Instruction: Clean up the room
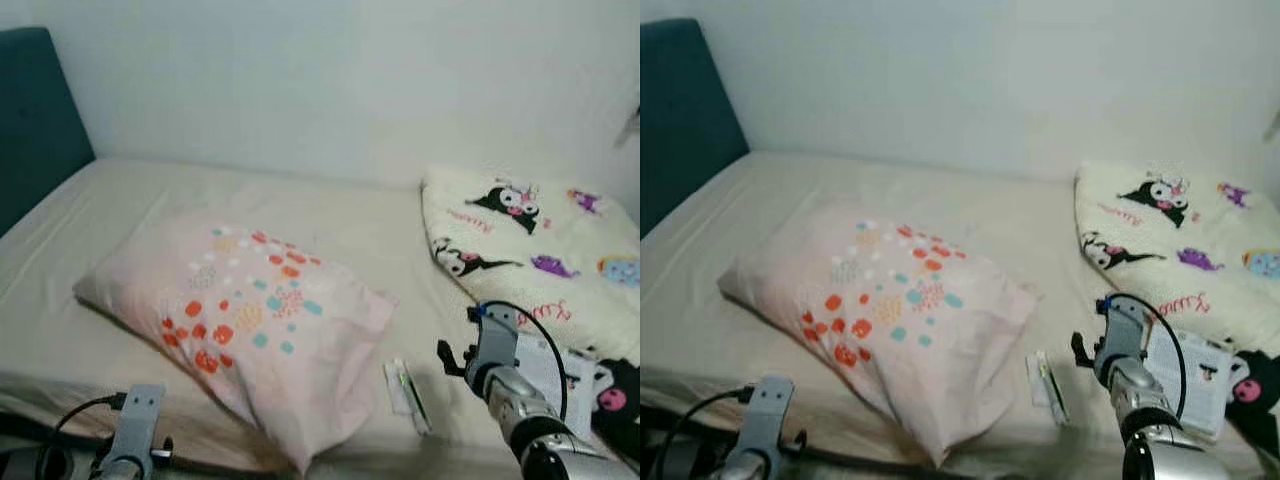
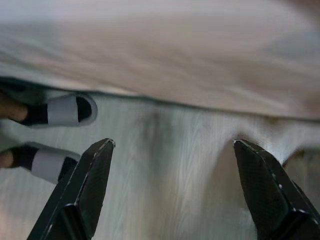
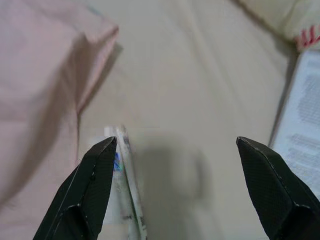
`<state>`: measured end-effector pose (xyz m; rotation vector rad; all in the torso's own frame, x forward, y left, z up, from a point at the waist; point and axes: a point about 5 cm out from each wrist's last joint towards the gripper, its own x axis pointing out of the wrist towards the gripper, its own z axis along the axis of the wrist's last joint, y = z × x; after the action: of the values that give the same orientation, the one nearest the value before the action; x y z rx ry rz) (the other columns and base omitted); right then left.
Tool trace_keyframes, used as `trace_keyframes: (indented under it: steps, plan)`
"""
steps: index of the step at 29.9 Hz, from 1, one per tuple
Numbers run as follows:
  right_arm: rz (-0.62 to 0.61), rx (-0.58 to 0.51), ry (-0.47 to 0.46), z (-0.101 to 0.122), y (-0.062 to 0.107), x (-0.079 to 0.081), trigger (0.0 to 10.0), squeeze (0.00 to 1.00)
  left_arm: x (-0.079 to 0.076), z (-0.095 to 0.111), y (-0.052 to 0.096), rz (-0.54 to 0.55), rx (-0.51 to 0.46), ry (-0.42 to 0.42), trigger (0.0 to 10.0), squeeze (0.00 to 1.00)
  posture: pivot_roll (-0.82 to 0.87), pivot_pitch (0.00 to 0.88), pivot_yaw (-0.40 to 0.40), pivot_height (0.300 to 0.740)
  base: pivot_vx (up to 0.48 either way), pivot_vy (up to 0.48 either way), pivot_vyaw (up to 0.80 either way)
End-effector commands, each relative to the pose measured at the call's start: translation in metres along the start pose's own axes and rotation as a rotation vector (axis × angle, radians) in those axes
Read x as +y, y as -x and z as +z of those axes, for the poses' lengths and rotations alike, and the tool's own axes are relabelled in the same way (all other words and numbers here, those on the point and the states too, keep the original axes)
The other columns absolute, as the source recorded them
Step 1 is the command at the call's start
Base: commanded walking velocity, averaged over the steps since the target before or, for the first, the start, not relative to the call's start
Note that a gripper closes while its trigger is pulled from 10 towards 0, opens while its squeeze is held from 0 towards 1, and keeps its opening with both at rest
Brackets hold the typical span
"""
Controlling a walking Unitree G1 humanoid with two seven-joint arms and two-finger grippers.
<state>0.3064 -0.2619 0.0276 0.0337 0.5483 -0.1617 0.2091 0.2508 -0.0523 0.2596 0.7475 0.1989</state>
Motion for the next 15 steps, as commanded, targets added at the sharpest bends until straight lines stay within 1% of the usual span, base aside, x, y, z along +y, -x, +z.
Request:
trace_keyframes:
  steps: [1,4,7,8,9,10,13,15]
  plan:
    - [0.001,-0.022,-0.007,0.005,-0.001,0.002,10.0,0.0,0.001,0.004,-0.001,0.006,-0.012,0.01,10.0,0.0,-0.03,0.0,-0.054,0.58,0.0,0.0,0.0]
    - [0.013,-0.028,-0.01,0.005,-0.001,0.004,10.0,0.0,0.003,0.009,-0.002,0.017,-0.03,0.014,10.0,0.0,-0.03,0.0,-0.053,0.57,0.0,0.0,0.0]
    - [0.03,-0.043,-0.012,0.008,-0.002,0.007,10.0,0.0,0.007,0.02,-0.005,0.031,-0.067,0.03,10.0,0.0,-0.03,0.0,-0.05,0.56,0.0,0.0,0.0]
    - [0.03,-0.043,-0.012,0.008,-0.002,0.007,10.0,0.0,0.007,0.02,-0.005,0.031,-0.067,0.03,10.0,0.0,-0.03,0.0,-0.05,0.56,0.0,0.0,0.0]
    - [0.048,-0.056,-0.015,0.012,-0.003,0.011,10.0,0.0,0.009,0.031,-0.007,0.042,-0.105,0.034,10.0,0.0,-0.02,0.0,-0.045,0.55,0.0,0.0,0.0]
    - [0.048,-0.056,-0.015,0.012,-0.003,0.011,10.0,0.0,0.009,0.031,-0.007,0.042,-0.105,0.034,10.0,0.0,-0.02,0.0,-0.045,0.55,0.0,0.0,0.0]
    - [0.074,-0.069,-0.01,0.016,-0.004,0.018,10.0,0.0,0.012,0.043,-0.009,0.051,-0.147,0.03,10.0,0.0,-0.02,0.009,-0.038,0.535,0.0,0.0,0.0]
    - [0.082,-0.073,-0.01,0.017,-0.004,0.021,10.0,0.0,0.013,0.045,-0.009,0.052,-0.156,0.026,10.0,0.0,-0.02,0.009,-0.038,0.525,0.0,0.0,0.0]
